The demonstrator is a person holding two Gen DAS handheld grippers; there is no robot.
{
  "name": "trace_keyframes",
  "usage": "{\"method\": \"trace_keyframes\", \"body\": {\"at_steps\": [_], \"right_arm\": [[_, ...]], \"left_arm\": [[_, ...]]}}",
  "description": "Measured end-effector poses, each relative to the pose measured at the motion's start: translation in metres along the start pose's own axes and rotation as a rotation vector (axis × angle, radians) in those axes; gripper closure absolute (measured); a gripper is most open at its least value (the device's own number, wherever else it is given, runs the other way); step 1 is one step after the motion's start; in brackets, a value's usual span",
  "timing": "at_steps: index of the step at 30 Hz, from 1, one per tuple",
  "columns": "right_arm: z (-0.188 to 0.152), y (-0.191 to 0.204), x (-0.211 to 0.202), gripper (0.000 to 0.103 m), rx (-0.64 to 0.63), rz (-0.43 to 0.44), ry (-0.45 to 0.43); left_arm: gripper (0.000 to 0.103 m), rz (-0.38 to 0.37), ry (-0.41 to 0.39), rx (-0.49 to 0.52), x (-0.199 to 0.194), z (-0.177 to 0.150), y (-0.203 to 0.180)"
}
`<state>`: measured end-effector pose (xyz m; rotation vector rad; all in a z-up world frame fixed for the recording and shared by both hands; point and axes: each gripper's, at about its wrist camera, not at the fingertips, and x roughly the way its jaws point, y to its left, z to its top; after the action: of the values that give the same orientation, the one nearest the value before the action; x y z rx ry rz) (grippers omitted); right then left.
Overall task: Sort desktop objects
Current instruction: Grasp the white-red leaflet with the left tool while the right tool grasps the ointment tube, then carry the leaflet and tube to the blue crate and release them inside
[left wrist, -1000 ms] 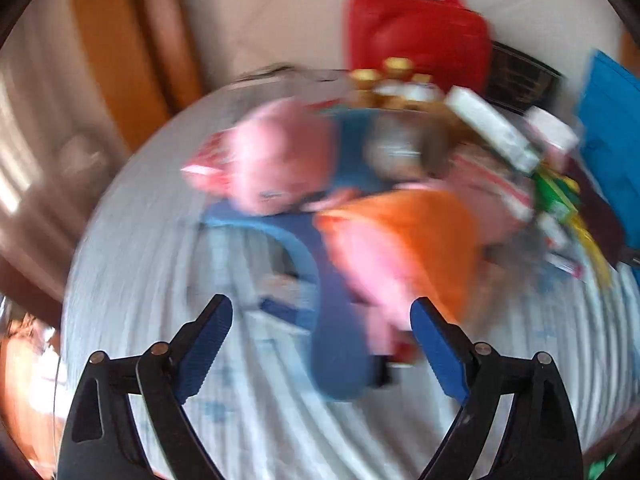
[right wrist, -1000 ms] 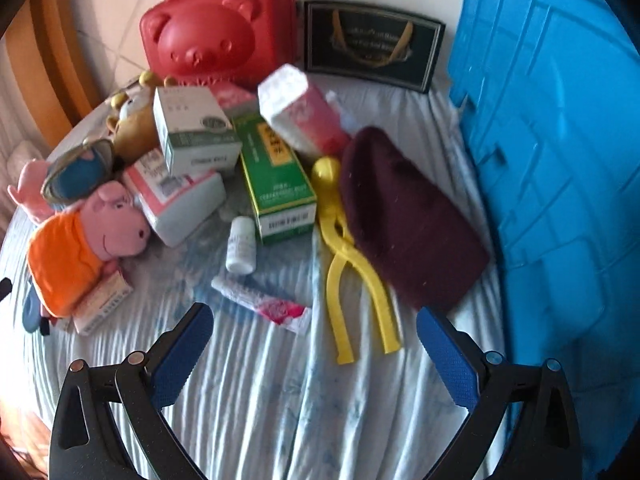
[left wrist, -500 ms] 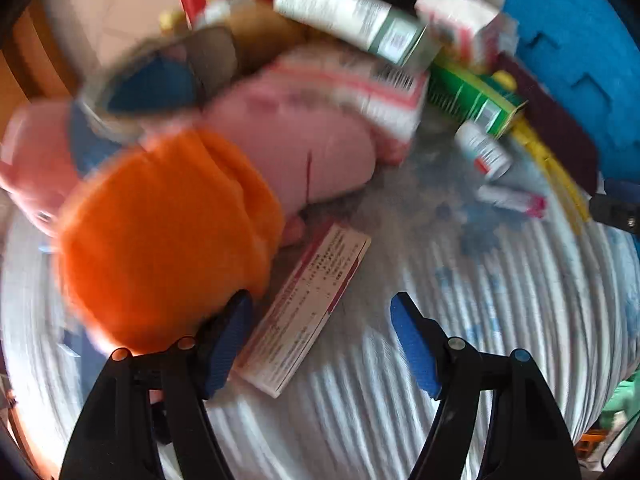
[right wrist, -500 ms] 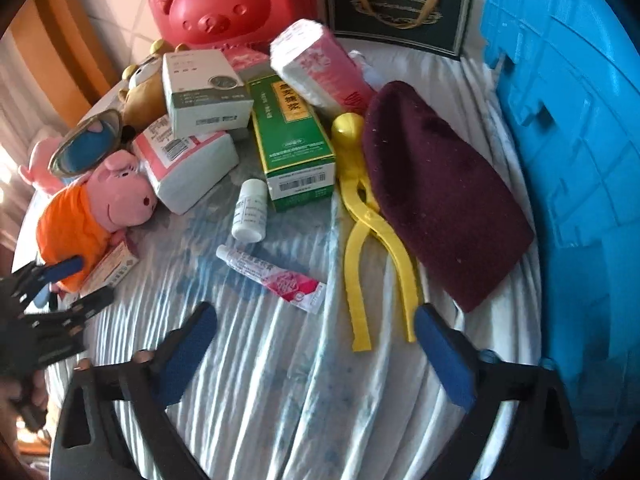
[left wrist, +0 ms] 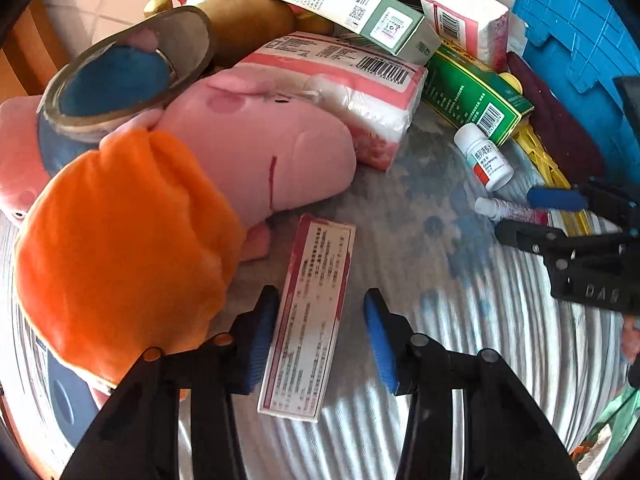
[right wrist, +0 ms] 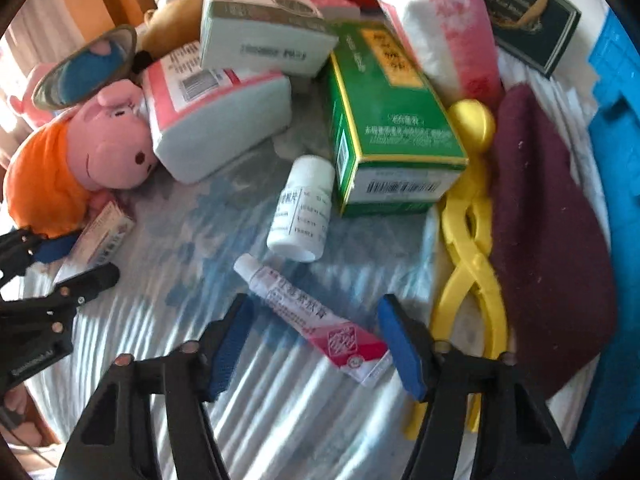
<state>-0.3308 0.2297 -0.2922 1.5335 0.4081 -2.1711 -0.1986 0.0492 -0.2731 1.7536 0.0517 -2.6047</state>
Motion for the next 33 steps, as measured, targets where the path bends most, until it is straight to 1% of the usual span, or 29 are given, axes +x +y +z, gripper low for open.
{"method": "trace_keyframes", "body": {"at_steps": [1, 2, 4, 6, 9, 10, 11, 12, 13, 14, 16, 20, 23, 26, 27, 28, 29, 30, 31, 32, 33], "right_arm": [[-0.001, 0.004, -0.001, 0.058, -0.014, -0.003, 0.010], [-0.004, 0.009, -0.003, 0.059, -0.020, 0.012, 0.023], [-0.011, 0.018, -0.006, 0.060, -0.028, 0.037, 0.047], [-0.017, 0.027, -0.008, 0.060, -0.042, 0.044, 0.056], [-0.015, 0.036, -0.006, 0.059, -0.045, -0.001, 0.040], [-0.012, 0.037, -0.004, 0.059, -0.031, -0.011, 0.032], [-0.009, 0.036, -0.003, 0.060, -0.011, -0.014, 0.026], [-0.007, 0.036, -0.002, 0.063, 0.001, -0.017, 0.023], [-0.004, 0.038, -0.002, 0.076, 0.005, -0.031, 0.017], [-0.003, 0.039, -0.002, 0.084, 0.007, -0.033, 0.013], [-0.004, 0.041, -0.003, 0.086, 0.022, -0.013, 0.013], [-0.014, 0.043, -0.019, 0.086, 0.077, 0.037, -0.018], [-0.021, 0.043, -0.046, 0.086, 0.109, 0.058, -0.070], [-0.027, 0.044, -0.085, 0.086, 0.135, 0.059, -0.152], [-0.029, 0.043, -0.101, 0.086, 0.142, 0.056, -0.182], [-0.028, 0.035, -0.117, 0.086, 0.150, 0.054, -0.217], [-0.031, 0.033, -0.138, 0.086, 0.160, 0.043, -0.262], [-0.031, 0.032, -0.150, 0.086, 0.167, 0.032, -0.294], [-0.023, 0.029, -0.164, 0.086, 0.175, 0.022, -0.328], [-0.023, 0.024, -0.182, 0.086, 0.184, 0.008, -0.366], [-0.024, 0.016, -0.199, 0.086, 0.194, -0.012, -0.403]], "left_arm": [[0.060, -0.004, 0.001, 0.001, 0.000, 0.000, -0.001], [0.060, -0.010, -0.001, 0.003, 0.001, -0.001, -0.002], [0.063, -0.009, -0.006, 0.014, 0.001, -0.005, -0.005], [0.063, -0.009, -0.014, 0.016, 0.001, -0.007, -0.007], [0.063, -0.012, -0.013, 0.009, 0.002, -0.008, -0.007], [0.064, -0.016, -0.011, 0.008, 0.002, -0.008, -0.006], [0.076, -0.015, -0.013, 0.009, 0.002, -0.009, -0.006], [0.075, -0.023, -0.011, 0.008, 0.002, -0.011, -0.005], [0.075, -0.032, -0.011, 0.002, 0.001, -0.012, -0.004], [0.075, -0.043, -0.010, -0.010, 0.000, -0.015, -0.003], [0.075, -0.042, -0.016, -0.010, -0.002, -0.017, -0.002], [0.075, -0.035, -0.076, 0.001, -0.024, -0.019, -0.007], [0.075, -0.039, -0.131, 0.011, -0.049, -0.016, -0.014], [0.076, -0.042, -0.191, 0.032, -0.078, -0.012, -0.036], [0.075, -0.045, -0.208, 0.039, -0.085, -0.003, -0.038], [0.075, -0.053, -0.230, 0.047, -0.098, 0.000, -0.036], [0.075, -0.063, -0.256, 0.055, -0.110, 0.002, -0.038], [0.075, -0.070, -0.277, 0.064, -0.122, 0.004, -0.037], [0.075, -0.076, -0.306, 0.078, -0.134, 0.010, -0.044], [0.075, -0.084, -0.331, 0.091, -0.146, 0.020, -0.046], [0.075, -0.093, -0.352, 0.102, -0.161, 0.021, -0.048]]}}
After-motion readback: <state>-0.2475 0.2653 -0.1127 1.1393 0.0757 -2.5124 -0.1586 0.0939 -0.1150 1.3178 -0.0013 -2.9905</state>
